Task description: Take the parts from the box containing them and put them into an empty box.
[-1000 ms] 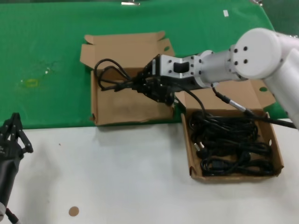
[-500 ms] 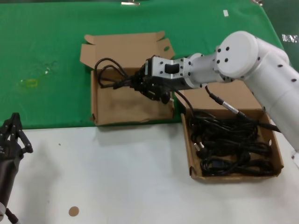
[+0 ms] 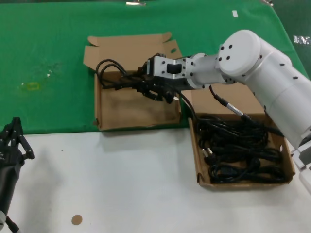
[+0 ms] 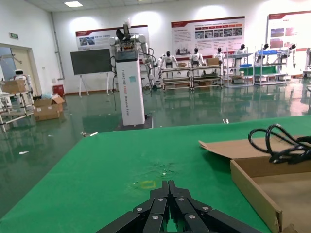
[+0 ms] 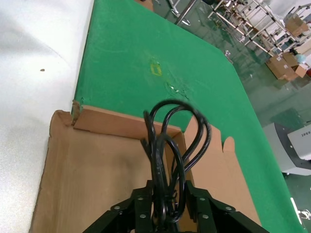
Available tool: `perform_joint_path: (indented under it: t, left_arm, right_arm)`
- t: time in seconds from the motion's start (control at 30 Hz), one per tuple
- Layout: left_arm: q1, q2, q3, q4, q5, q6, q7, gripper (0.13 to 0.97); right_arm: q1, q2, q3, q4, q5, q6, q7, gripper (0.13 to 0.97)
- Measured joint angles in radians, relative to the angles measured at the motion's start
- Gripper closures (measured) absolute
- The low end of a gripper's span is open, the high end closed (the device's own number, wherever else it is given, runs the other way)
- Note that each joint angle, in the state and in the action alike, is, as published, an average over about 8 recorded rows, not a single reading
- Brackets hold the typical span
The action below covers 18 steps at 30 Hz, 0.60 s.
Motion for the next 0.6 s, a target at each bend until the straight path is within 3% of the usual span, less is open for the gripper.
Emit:
perform_joint_path:
  t: [0.33, 0.6]
  left_arm:
    - [0.000, 0.000, 0.000, 0.000, 0.000, 0.000, 0.000, 0.945]
    - [0.000, 0.000, 0.000, 0.000, 0.000, 0.000, 0.000, 0.945]
  right_arm:
    - [0.004, -0.005, 0.000, -0.021, 0.010, 0.009, -0.024, 0.778]
    - [-0.007, 0.017, 0.001, 0.020, 0.008, 0.005, -0.003, 0.629]
